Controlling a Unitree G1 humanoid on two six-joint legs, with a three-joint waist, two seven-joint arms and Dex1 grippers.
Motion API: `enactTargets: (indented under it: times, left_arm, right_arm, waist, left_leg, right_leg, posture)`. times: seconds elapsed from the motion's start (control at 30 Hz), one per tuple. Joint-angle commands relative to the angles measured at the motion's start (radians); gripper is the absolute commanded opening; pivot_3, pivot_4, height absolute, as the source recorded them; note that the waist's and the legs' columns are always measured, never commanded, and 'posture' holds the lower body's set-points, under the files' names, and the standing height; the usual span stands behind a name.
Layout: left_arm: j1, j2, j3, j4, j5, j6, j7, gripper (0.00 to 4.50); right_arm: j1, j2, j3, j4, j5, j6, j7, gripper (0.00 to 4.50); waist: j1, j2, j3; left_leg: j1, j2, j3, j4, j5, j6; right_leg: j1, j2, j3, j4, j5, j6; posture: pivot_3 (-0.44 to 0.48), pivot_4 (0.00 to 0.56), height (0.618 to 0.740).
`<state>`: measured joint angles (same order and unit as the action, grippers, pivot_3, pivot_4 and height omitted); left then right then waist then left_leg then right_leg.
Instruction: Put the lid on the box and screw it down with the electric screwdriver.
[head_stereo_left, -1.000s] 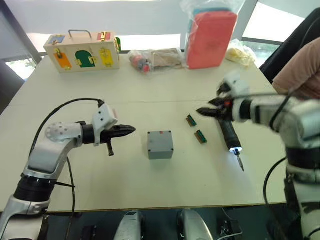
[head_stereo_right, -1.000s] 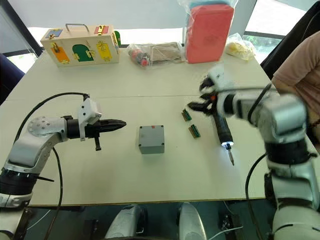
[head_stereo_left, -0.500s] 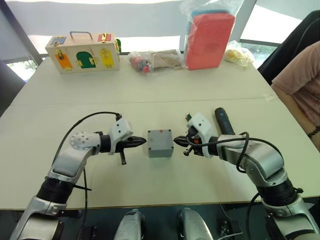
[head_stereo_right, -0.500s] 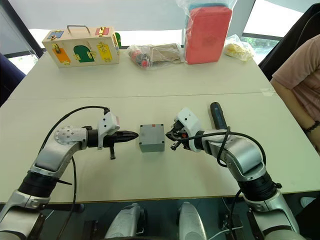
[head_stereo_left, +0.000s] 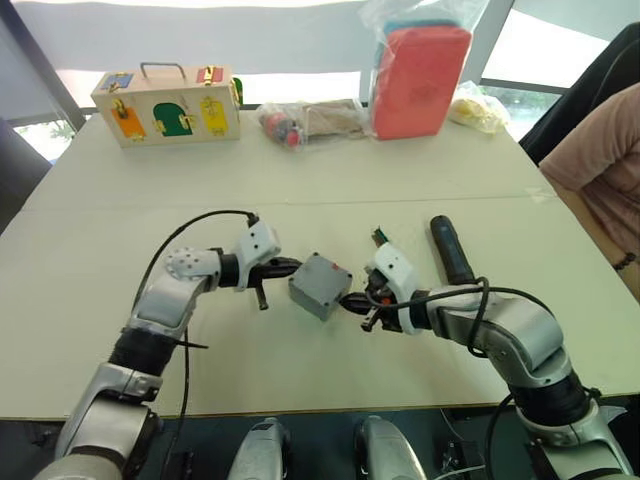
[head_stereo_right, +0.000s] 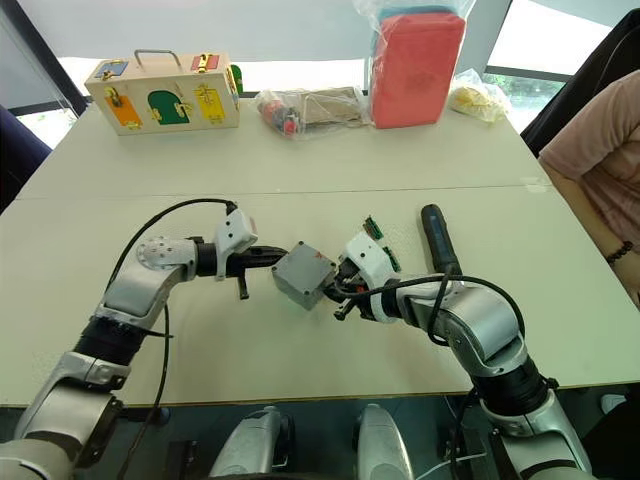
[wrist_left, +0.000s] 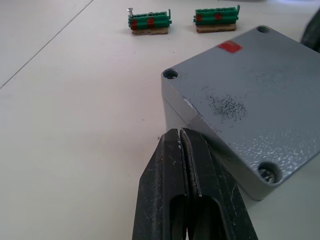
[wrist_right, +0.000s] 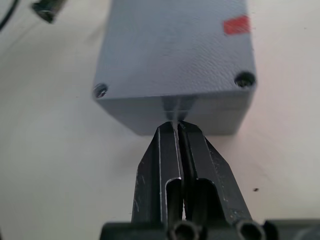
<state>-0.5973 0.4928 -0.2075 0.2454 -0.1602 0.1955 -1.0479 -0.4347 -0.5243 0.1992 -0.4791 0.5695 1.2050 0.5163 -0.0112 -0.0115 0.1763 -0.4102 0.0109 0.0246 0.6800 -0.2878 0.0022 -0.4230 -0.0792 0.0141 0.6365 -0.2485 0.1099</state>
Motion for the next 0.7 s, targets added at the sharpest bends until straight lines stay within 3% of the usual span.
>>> enactTargets:
  times: [0.03,0.23,0.37,0.53,0.7]
  left_arm:
    - [-0.026,-0.014,-0.016,0.035,0.024,-0.058,-0.014,0.00]
    - [-0.009,0.044,0.007,0.057,0.041,-0.095,-0.048,0.00]
    - [0.057,0.112,0.024,-0.047,0.007,-0.052,-0.098,0.00]
    - [0.139,0.160,0.035,-0.188,-0.036,0.019,-0.124,0.00]
    - [0.156,0.147,0.029,-0.246,-0.045,0.060,-0.094,0.00]
  right_arm:
    - [-0.038,-0.011,-0.017,-0.047,0.009,-0.005,0.010,0.09]
    - [-0.074,-0.130,-0.043,-0.023,-0.020,-0.034,0.061,0.09]
    - [-0.101,-0.161,-0.049,0.054,-0.052,-0.098,0.085,0.09]
    - [-0.139,-0.120,-0.009,0.168,-0.110,-0.191,0.097,0.09]
    - [-0.155,-0.064,0.057,0.268,-0.171,-0.280,0.124,0.09]
  waist:
    - [-0.001,0.000,0.000]
    - [-0.001,0.000,0.000]
    - [-0.003,0.000,0.000]
    - [-0.002,0.000,0.000]
    - [0.001,0.000,0.000]
  left_leg:
    - [0.000,0.000,0.000,0.000,0.000,0.000]
    - [0.000,0.000,0.000,0.000,0.000,0.000]
    - [0.000,0.000,0.000,0.000,0.000,0.000]
    - [0.000,0.002,0.001,0.000,0.000,0.001]
    - [0.000,0.001,0.000,0.001,0.000,0.001]
  right_leg:
    - [0.000,0.000,0.000,0.000,0.000,0.000]
    - [0.000,0.000,0.000,0.000,0.000,0.000]
    - [0.000,0.000,0.000,0.000,0.000,0.000]
    - [-0.001,-0.001,0.000,0.000,0.000,0.000]
    - [0.000,-0.001,0.000,0.001,0.000,0.000]
  posture:
    - [0.000,0.150,0.730]
    - [0.000,0.150,0.730]
    - [0.000,0.150,0.730]
    - [0.000,0.150,0.730]
    - [0.000,0.150,0.730]
